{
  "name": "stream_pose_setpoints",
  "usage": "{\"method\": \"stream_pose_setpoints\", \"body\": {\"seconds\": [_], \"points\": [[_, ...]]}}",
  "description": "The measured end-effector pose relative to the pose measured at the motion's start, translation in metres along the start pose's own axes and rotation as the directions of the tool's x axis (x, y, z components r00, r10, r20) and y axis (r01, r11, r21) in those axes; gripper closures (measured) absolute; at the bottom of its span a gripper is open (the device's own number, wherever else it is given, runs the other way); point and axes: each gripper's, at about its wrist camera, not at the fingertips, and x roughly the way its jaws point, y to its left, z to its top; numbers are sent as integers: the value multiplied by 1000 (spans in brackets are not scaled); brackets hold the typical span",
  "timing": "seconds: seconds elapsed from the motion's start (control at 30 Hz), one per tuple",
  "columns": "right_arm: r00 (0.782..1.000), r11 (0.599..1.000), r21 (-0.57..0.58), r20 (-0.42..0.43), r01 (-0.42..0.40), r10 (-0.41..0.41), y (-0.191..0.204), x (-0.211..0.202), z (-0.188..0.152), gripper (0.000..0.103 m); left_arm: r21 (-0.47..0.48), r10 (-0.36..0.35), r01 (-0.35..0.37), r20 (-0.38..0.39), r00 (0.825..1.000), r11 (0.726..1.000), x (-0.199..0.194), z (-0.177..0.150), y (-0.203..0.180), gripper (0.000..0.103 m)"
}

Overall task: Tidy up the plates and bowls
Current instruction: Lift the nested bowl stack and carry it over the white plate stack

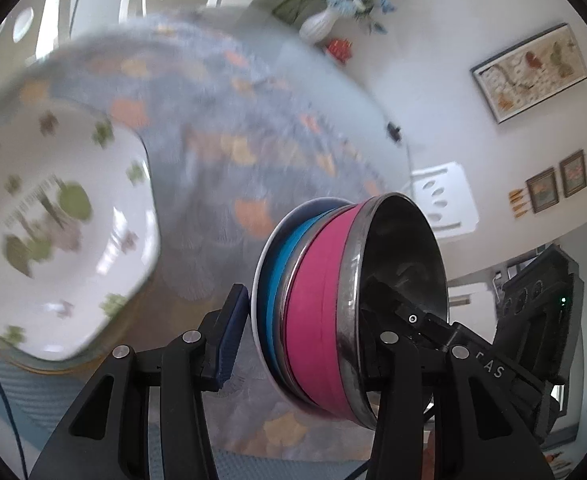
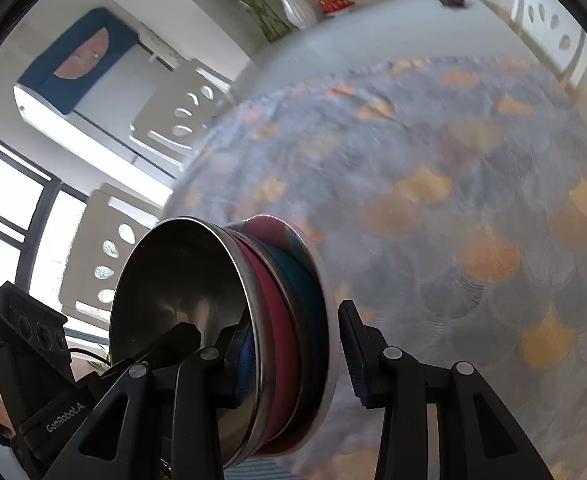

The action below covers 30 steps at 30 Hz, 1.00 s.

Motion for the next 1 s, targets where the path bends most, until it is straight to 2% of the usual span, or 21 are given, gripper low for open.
{"method": "stream_pose_setpoints", "body": {"seconds": [0.2, 0.37, 0.53, 0.63, 0.83, 1.0], "points": [[997, 996, -52, 21, -67, 68, 70, -7, 4, 65, 50, 55, -59, 87, 995, 997, -65, 31, 7, 63], [995, 993, -62, -6, -100, 100, 125, 18, -4, 65, 72, 96, -105, 117, 989, 992, -100, 62, 46, 63], [995, 996, -17, -48, -88, 87, 160, 60, -13, 65, 73, 111, -116, 76, 991, 991, -106, 84, 96, 63], [997, 999, 13, -61, -52, 52, 172, 84, -20, 65, 83, 102, -104, 31, 994, 991, -98, 90, 120, 63], [996, 995, 85, -76, 54, -47, 171, 114, -34, 65, 112, 77, -67, -82, 994, 991, -66, 96, 154, 63], [990, 981, 150, -86, 122, -110, 164, 126, -42, 65, 151, 67, -43, -162, 985, 988, -48, 95, 165, 63]]}}
